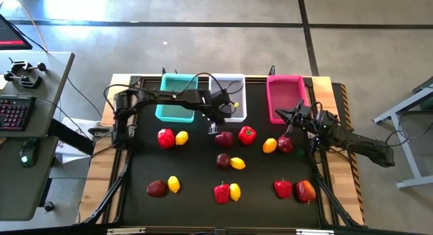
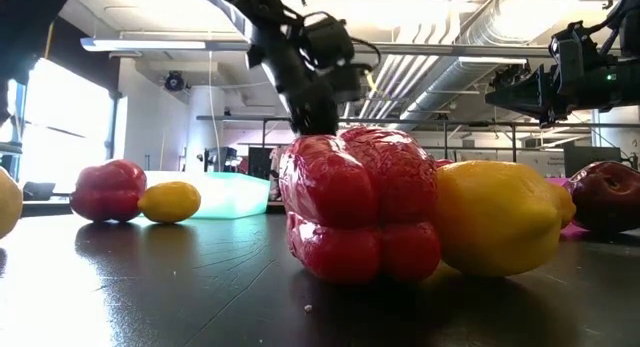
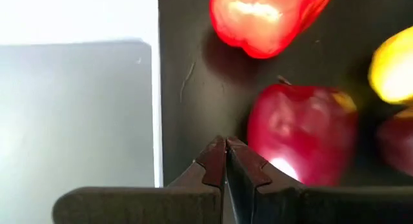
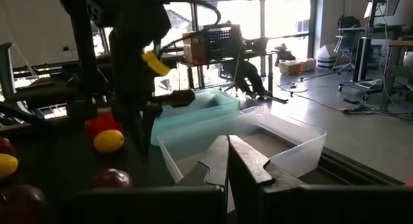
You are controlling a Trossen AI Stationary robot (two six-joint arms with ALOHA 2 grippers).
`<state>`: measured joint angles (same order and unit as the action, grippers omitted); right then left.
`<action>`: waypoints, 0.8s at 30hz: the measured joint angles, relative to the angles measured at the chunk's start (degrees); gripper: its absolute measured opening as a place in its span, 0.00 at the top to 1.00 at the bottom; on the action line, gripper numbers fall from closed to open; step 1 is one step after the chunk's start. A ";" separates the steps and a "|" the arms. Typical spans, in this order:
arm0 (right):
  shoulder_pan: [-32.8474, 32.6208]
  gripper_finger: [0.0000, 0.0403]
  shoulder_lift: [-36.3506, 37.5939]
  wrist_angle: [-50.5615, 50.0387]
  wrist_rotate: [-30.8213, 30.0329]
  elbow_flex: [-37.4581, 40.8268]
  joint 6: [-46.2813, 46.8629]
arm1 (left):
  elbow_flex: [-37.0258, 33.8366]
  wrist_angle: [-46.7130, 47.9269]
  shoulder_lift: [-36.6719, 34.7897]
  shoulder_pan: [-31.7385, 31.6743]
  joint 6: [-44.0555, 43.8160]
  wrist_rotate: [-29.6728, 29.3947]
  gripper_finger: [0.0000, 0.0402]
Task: Sort produce into baskets
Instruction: Put the apple into the white bin
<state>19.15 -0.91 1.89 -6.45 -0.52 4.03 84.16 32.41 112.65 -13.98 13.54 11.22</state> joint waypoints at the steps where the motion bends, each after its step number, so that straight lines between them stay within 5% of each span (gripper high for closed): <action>1: -0.01 1.00 -0.03 -0.01 -0.01 0.00 0.00 | 0.00 1.22 -0.89 0.02 -0.86 0.00 1.00; 10: 0.01 1.00 -0.12 0.01 -0.01 0.00 -0.21 | 0.06 7.00 -7.76 6.31 -5.81 -5.24 0.92; 24: 0.00 1.00 -0.15 0.00 -0.01 -0.01 0.00 | 0.04 9.27 -4.97 12.87 -14.82 -12.89 0.35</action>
<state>19.15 -1.06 1.88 -6.46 -0.53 4.03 84.20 41.68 107.68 -1.11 -1.28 -1.67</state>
